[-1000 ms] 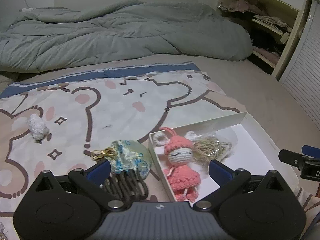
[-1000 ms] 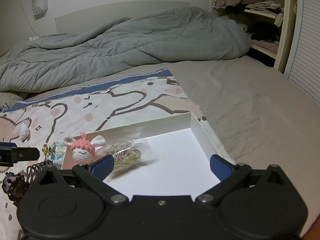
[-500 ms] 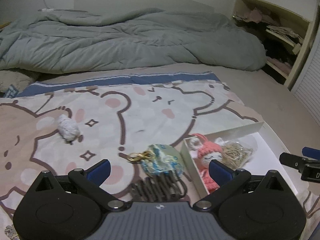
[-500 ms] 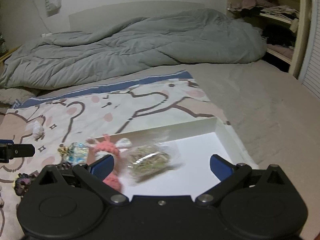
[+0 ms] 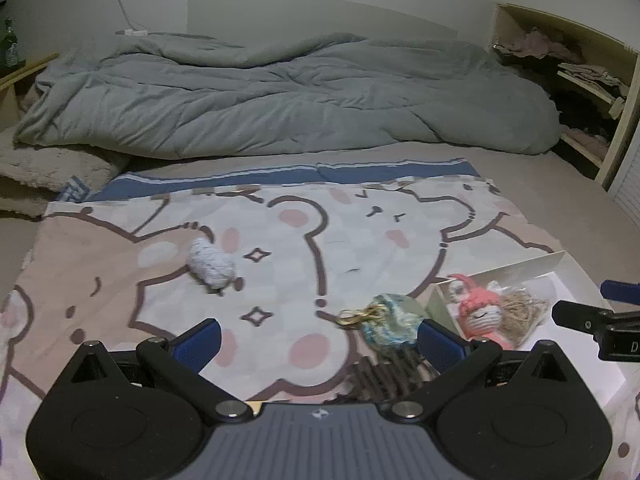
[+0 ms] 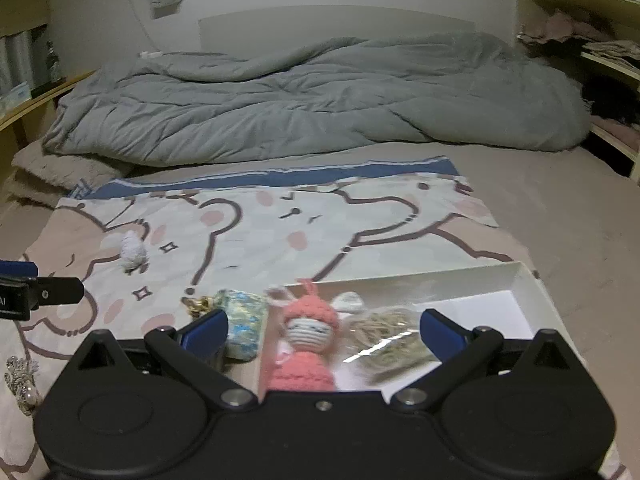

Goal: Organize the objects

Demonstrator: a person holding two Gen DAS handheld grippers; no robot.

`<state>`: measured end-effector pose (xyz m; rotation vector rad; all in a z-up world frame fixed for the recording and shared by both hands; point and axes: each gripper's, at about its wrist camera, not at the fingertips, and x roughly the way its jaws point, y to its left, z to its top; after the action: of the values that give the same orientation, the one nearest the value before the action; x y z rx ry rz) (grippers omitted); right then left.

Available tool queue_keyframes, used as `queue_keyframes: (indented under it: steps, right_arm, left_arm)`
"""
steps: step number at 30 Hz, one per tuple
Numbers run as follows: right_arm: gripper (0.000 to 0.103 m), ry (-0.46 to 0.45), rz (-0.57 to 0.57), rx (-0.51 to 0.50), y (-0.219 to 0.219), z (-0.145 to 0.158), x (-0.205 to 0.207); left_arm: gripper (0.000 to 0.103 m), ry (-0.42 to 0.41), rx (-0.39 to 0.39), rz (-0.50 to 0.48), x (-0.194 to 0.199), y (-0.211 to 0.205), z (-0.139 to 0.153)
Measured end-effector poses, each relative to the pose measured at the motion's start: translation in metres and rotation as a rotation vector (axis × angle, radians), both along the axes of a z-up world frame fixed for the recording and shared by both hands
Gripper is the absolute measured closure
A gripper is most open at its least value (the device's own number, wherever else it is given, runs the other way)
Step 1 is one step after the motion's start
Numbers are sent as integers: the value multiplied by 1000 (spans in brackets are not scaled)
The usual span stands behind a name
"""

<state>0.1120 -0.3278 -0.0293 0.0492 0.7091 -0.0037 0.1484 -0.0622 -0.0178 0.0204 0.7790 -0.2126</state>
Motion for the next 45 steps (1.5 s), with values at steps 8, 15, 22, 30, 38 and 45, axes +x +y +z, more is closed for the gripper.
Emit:
queue_keyframes:
  steps: [8,15,22,30,38,45]
  right_arm:
    - [0,0,62,3,31,1,8]
    - [0,1,115,14,56,1,12]
    - [0,-2,163,22,81,-2,14]
    - [0,26,197,7,111,-11,15]
    - [0,34,204,28,136,-23,13]
    - [0,33,195,93,146,-38,11]
  left_arm:
    - [0,-4,12,33,-7,28,5]
    - [0,-16,22,54,-18,50,8]
    - [0,-14,19,54,-30,73,6]
    - [0,11,-21,72,-42,110,-7]
    - [0,67,53,105,-46,145,-33]
    - [0,142,62,-1,-51,172,-57]
